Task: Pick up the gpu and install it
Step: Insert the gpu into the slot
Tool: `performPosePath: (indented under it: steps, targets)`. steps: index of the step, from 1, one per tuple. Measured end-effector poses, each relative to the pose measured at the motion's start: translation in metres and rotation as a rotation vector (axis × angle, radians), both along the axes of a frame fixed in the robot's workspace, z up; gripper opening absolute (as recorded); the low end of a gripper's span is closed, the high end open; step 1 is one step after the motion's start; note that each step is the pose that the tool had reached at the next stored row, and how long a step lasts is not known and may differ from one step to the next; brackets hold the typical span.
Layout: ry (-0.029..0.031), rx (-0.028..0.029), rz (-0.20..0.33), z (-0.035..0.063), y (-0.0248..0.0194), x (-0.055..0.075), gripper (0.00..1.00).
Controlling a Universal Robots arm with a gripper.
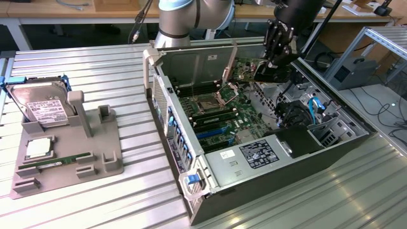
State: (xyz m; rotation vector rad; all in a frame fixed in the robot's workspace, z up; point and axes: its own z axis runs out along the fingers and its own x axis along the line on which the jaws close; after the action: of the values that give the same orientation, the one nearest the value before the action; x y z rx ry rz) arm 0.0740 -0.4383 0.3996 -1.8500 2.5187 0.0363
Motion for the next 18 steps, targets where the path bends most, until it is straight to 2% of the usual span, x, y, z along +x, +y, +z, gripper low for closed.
performPosePath:
  steps: [4,10,13,18]
  targets:
    - [0.0,-0.0001,0.072,0.0,0.0,0.0,0.27]
    - [0.0,0.0,0.146,0.0,0.0,0.0,0.27]
    - [0.0,0.0,0.221,0.0,0.0,0.0,0.27]
    - [0.0,0.0,0.243,0.0,0.0,0.0,0.27]
